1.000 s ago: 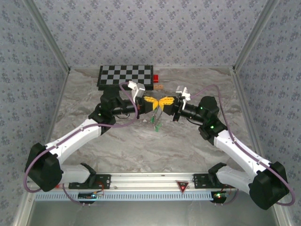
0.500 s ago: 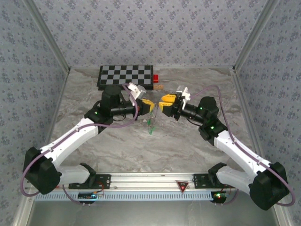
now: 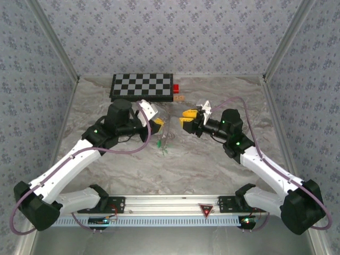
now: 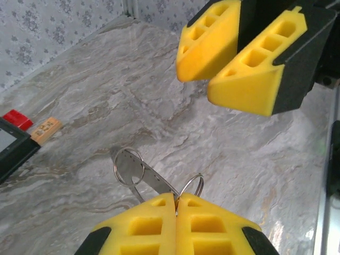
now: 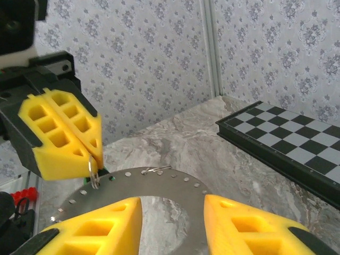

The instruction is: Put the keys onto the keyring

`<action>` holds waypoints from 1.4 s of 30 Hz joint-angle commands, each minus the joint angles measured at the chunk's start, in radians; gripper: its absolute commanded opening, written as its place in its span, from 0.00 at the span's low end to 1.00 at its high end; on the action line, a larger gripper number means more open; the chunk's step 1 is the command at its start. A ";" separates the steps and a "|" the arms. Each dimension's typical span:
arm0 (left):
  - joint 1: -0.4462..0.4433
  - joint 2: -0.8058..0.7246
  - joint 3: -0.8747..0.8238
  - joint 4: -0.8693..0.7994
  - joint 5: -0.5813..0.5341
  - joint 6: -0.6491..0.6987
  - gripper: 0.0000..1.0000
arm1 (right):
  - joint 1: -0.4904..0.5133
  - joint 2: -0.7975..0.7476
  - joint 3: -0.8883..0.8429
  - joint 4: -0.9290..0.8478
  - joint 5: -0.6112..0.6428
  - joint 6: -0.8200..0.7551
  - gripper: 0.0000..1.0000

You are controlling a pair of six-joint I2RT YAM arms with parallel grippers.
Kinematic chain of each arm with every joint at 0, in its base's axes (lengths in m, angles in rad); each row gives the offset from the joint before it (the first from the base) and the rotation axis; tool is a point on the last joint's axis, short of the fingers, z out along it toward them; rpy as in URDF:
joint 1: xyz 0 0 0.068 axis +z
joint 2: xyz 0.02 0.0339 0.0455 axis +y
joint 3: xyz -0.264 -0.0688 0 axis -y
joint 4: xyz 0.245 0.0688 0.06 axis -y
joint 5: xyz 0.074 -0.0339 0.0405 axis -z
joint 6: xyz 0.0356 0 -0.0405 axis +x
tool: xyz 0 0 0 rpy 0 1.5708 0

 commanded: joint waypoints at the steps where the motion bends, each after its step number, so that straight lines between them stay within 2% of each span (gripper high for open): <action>1: -0.021 -0.006 0.065 -0.082 -0.063 0.111 0.00 | 0.009 -0.019 0.014 -0.056 0.023 -0.042 0.36; 6: -0.053 0.046 0.126 -0.174 -0.107 0.193 0.00 | 0.036 -0.022 0.032 -0.094 0.056 -0.075 0.36; 13: -0.069 0.069 0.156 -0.217 -0.122 0.270 0.00 | 0.093 0.004 0.123 -0.298 0.117 -0.187 0.35; 18: -0.070 0.069 0.155 -0.232 -0.137 0.313 0.00 | 0.100 0.020 0.145 -0.324 0.100 -0.208 0.30; 26: -0.072 0.066 0.151 -0.229 -0.130 0.320 0.00 | 0.129 0.110 0.244 -0.384 -0.043 -0.243 0.27; 42: -0.077 0.055 0.147 -0.219 -0.108 0.312 0.00 | 0.184 0.159 0.286 -0.439 -0.070 -0.281 0.26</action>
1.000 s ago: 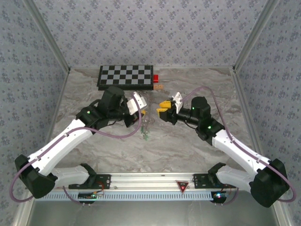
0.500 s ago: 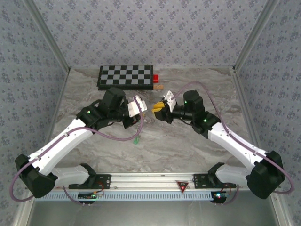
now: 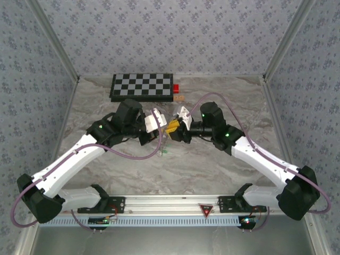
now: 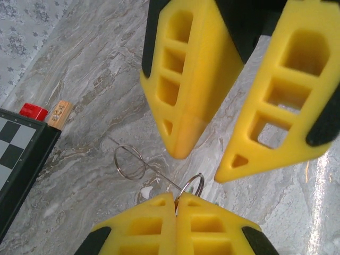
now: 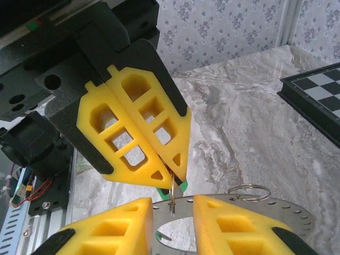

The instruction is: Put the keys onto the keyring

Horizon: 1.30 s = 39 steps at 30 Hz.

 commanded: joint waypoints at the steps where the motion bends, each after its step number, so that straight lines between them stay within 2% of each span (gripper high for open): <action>1: -0.009 -0.020 0.035 0.017 0.028 0.011 0.00 | 0.011 0.019 0.043 -0.030 -0.019 -0.020 0.26; 10: -0.010 -0.031 0.031 0.019 0.038 0.004 0.00 | 0.021 0.044 0.062 -0.035 -0.015 -0.023 0.23; 14: -0.013 -0.031 0.031 0.021 0.047 0.003 0.00 | 0.021 0.051 0.067 -0.039 -0.014 -0.023 0.17; 18: -0.016 -0.029 0.031 0.022 0.055 0.004 0.00 | 0.022 0.054 0.066 -0.039 -0.015 -0.023 0.16; 21: -0.015 -0.031 0.031 0.024 0.072 0.000 0.00 | 0.023 0.053 0.066 -0.036 -0.023 -0.025 0.01; 22: -0.016 -0.032 0.030 0.027 0.076 -0.003 0.00 | 0.022 0.054 0.065 -0.035 -0.024 -0.025 0.00; 29: -0.017 -0.046 0.011 0.060 0.088 -0.030 0.03 | 0.008 0.024 0.024 0.031 -0.018 0.008 0.00; 30: -0.017 -0.048 0.011 0.062 0.088 -0.036 0.06 | 0.000 0.016 0.011 0.054 -0.021 0.022 0.00; 31: -0.016 -0.049 0.011 0.063 0.089 -0.041 0.13 | -0.007 0.009 -0.001 0.076 -0.025 0.035 0.00; 32: -0.016 -0.052 0.011 0.067 0.086 -0.047 0.24 | -0.017 -0.001 -0.013 0.101 -0.031 0.050 0.00; 33: -0.016 -0.056 0.010 0.071 0.082 -0.055 0.30 | -0.028 -0.010 -0.024 0.124 -0.036 0.069 0.00; 39: -0.015 -0.105 -0.036 0.162 0.064 -0.109 0.35 | -0.103 -0.063 -0.101 0.279 -0.089 0.181 0.00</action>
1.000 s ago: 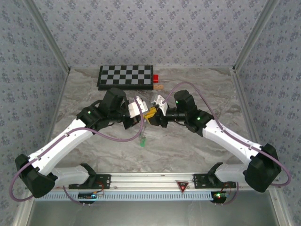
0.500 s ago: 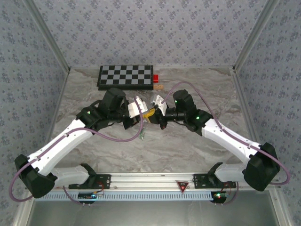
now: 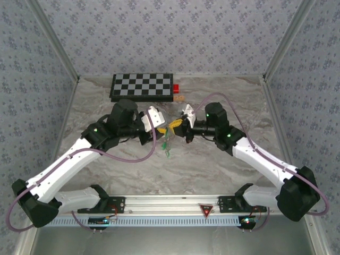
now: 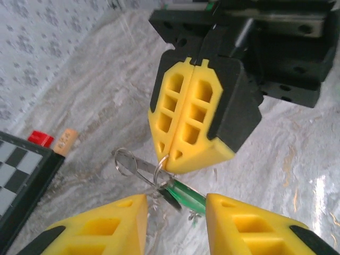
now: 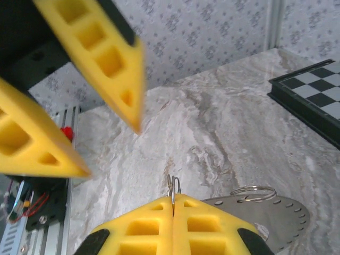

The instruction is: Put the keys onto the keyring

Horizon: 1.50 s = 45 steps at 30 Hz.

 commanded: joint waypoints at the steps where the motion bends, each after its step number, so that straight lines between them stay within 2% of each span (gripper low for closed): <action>1: -0.003 -0.043 -0.029 0.086 0.029 -0.044 0.35 | -0.036 -0.049 -0.032 0.161 -0.055 0.098 0.00; 13: -0.006 -0.005 -0.082 0.210 0.081 -0.122 0.35 | -0.054 -0.097 -0.064 0.243 -0.121 0.156 0.00; 20: -0.006 -0.010 -0.115 0.313 0.122 -0.167 0.35 | -0.063 -0.101 -0.103 0.389 -0.146 0.238 0.00; 24: -0.006 -0.012 -0.121 0.342 0.162 -0.189 0.30 | -0.075 -0.089 -0.136 0.524 -0.156 0.322 0.00; 26: -0.005 -0.009 -0.121 0.348 0.172 -0.193 0.24 | -0.078 -0.084 -0.140 0.560 -0.157 0.347 0.00; 30: -0.006 0.002 -0.123 0.349 0.200 -0.199 0.15 | -0.079 -0.085 -0.135 0.586 -0.159 0.370 0.00; 34: -0.006 0.008 -0.124 0.354 0.212 -0.205 0.11 | -0.080 -0.088 -0.133 0.604 -0.151 0.384 0.00; 41: -0.006 0.001 -0.128 0.352 0.186 -0.222 0.12 | -0.085 -0.092 -0.152 0.659 -0.122 0.412 0.00; 45: 0.004 -0.022 -0.120 0.353 0.136 -0.263 0.20 | -0.097 -0.095 -0.165 0.649 -0.107 0.403 0.00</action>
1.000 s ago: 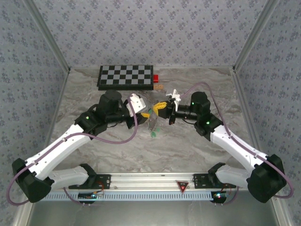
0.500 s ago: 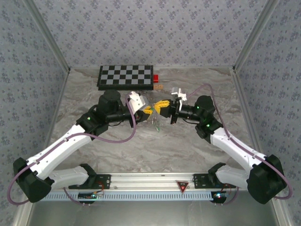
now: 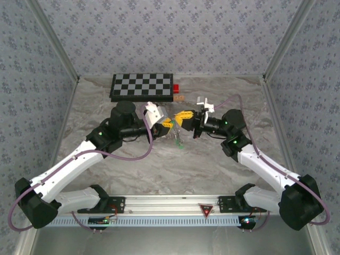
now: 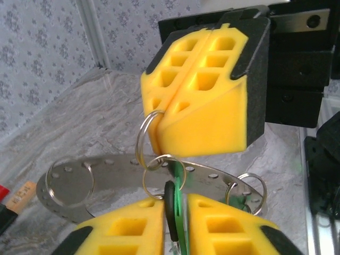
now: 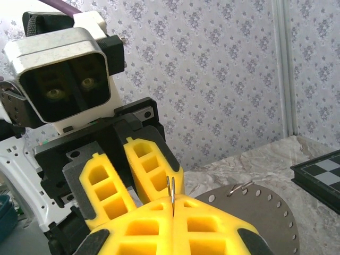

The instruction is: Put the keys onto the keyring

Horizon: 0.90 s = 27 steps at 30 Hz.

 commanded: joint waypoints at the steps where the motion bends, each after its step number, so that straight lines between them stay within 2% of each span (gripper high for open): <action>1: 0.010 -0.026 0.001 0.015 -0.021 -0.046 0.22 | -0.014 -0.015 -0.013 0.063 0.028 0.012 0.00; 9: 0.100 -0.058 -0.010 0.115 0.075 -0.178 0.33 | -0.026 0.001 -0.015 0.055 0.011 0.008 0.00; 21: 0.102 -0.007 0.004 0.198 0.195 -0.249 0.32 | -0.006 0.025 0.016 0.051 -0.040 0.009 0.00; 27: 0.102 0.014 0.011 0.189 0.192 -0.245 0.31 | 0.001 0.025 0.026 0.051 -0.046 0.012 0.00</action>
